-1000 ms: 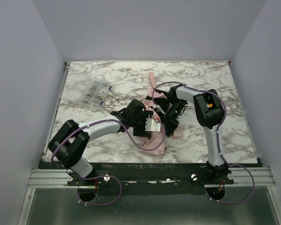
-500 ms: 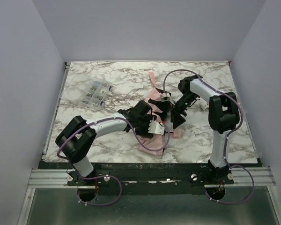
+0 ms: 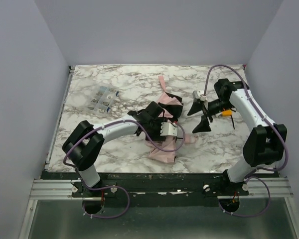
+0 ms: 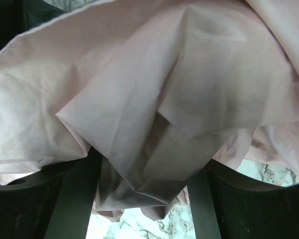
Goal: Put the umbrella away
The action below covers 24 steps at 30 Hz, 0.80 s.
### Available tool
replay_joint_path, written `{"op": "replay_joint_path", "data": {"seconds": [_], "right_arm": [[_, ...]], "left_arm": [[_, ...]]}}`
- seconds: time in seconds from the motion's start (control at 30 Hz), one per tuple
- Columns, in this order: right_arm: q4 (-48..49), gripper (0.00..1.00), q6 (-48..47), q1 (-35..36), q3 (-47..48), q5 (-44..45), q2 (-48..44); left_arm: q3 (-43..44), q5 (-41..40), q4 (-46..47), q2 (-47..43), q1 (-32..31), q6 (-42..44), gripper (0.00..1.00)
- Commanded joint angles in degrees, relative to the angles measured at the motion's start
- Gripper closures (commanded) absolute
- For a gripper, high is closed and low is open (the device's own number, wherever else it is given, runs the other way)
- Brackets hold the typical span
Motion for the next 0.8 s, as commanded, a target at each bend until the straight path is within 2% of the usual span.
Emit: {"op": "replay_joint_path", "data": {"seconds": [0.0, 0.1, 0.17, 0.2, 0.33, 0.4, 0.43, 0.63, 0.7, 0.77], "right_arm": [[-0.9, 0.0, -18.3, 0.7, -9.0, -11.8, -2.3], [-1.2, 0.0, -22.6, 0.8, -11.8, -13.9, -3.0], [2.0, 0.0, -21.3, 1.0, -13.5, -14.6, -4.9], [4.9, 0.01, -17.3, 1.2, -14.2, -14.3, -6.1], [27.3, 0.01, 7.3, 4.8, -20.1, -7.1, -11.9], [36.0, 0.0, 14.4, 7.4, -23.9, -2.1, -14.3], [37.7, 0.0, 14.9, 8.6, -25.0, -0.2, -14.9], [45.6, 0.01, 20.0, 16.3, -30.3, 4.2, -16.2], [49.0, 0.0, 22.0, 17.4, -31.8, 5.0, -16.8], [48.5, 0.0, 21.9, 17.6, -31.5, 6.0, -17.2]], "left_arm": [[5.8, 1.9, -5.5, 2.1, 0.4, -10.3, 0.36], [9.4, 2.5, -8.3, 3.9, 0.4, -16.1, 0.36], [11.3, 2.9, -9.7, 5.2, 0.4, -20.5, 0.36], [11.8, 2.2, -10.3, 6.1, 0.4, -22.3, 0.36], [12.3, 2.3, -10.6, 8.3, 0.4, -29.1, 0.37], [11.6, 2.8, -9.4, 9.0, 0.4, -32.7, 0.37], [11.1, 3.6, -8.7, 9.2, 0.4, -34.2, 0.37], [2.9, 4.5, 6.3, 7.0, 0.3, -42.9, 0.37], [-0.2, 4.8, 11.7, 5.9, 0.3, -44.8, 0.37], [-2.6, 4.7, 15.8, 5.2, 0.3, -46.0, 0.36]]}}
